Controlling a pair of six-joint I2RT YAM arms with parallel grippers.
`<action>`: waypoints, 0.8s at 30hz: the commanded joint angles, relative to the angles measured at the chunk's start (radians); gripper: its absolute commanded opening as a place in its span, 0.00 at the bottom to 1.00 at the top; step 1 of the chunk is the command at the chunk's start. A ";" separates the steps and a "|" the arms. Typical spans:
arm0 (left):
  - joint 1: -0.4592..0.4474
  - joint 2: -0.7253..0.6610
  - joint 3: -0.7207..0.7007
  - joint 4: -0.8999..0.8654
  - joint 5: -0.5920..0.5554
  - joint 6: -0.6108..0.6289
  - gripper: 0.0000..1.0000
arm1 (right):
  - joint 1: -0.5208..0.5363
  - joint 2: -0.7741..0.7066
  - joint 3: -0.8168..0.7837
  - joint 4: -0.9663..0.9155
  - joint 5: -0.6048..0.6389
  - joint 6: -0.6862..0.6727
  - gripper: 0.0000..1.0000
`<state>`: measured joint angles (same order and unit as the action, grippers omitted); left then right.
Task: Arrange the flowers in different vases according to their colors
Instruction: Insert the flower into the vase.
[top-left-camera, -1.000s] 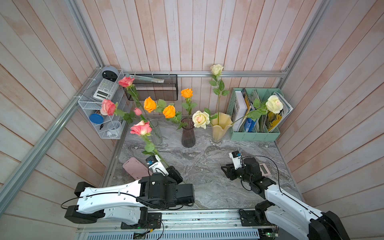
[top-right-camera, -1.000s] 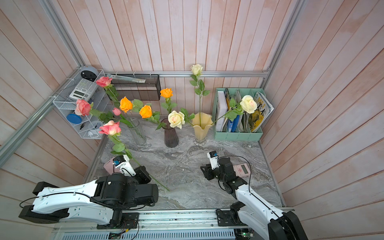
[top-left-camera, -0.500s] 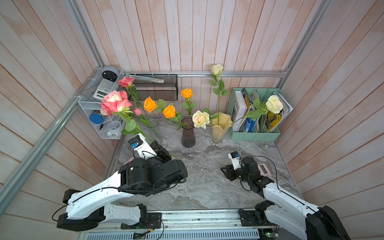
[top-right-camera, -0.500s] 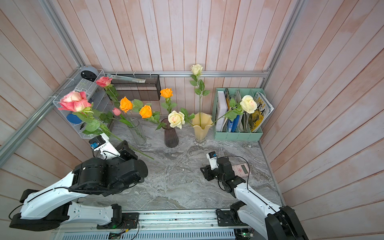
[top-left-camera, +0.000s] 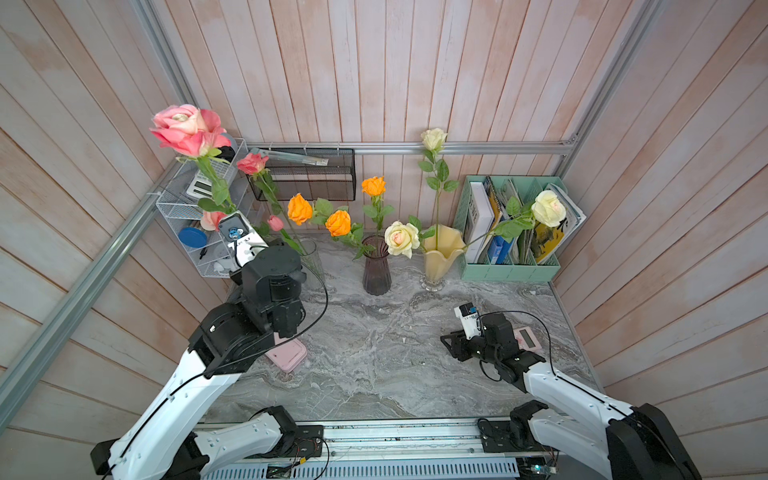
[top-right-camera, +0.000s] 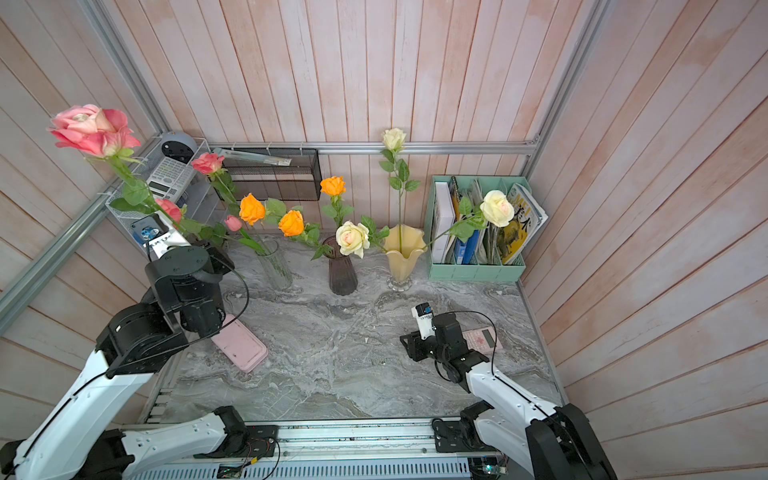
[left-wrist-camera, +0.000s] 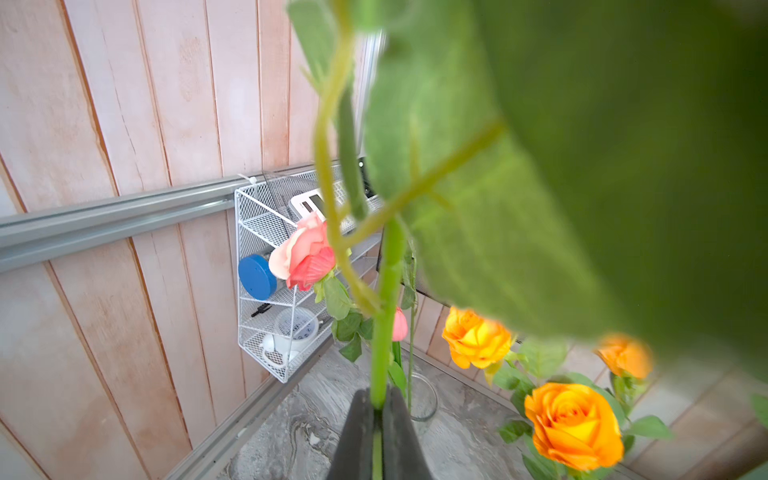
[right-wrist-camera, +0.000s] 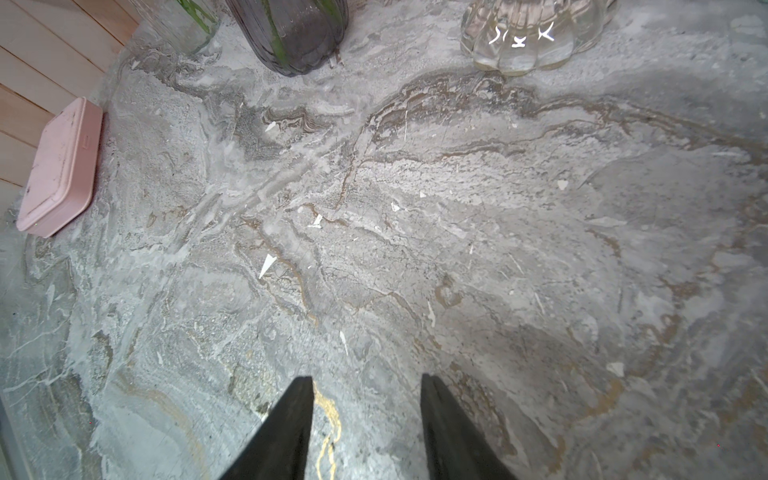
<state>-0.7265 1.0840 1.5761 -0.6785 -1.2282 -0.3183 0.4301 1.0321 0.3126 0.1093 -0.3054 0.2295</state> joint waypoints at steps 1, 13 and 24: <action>0.097 0.050 0.001 0.141 0.140 0.147 0.00 | -0.003 0.005 0.029 0.006 -0.028 -0.021 0.48; 0.366 0.099 -0.114 0.397 0.415 0.123 0.00 | -0.003 0.015 0.029 0.009 -0.030 -0.021 0.48; 0.412 0.093 -0.313 0.619 0.480 0.087 0.00 | -0.003 0.025 0.031 0.010 -0.036 -0.021 0.48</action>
<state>-0.3225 1.1870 1.3014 -0.1669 -0.7807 -0.2245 0.4301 1.0584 0.3153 0.1101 -0.3237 0.2226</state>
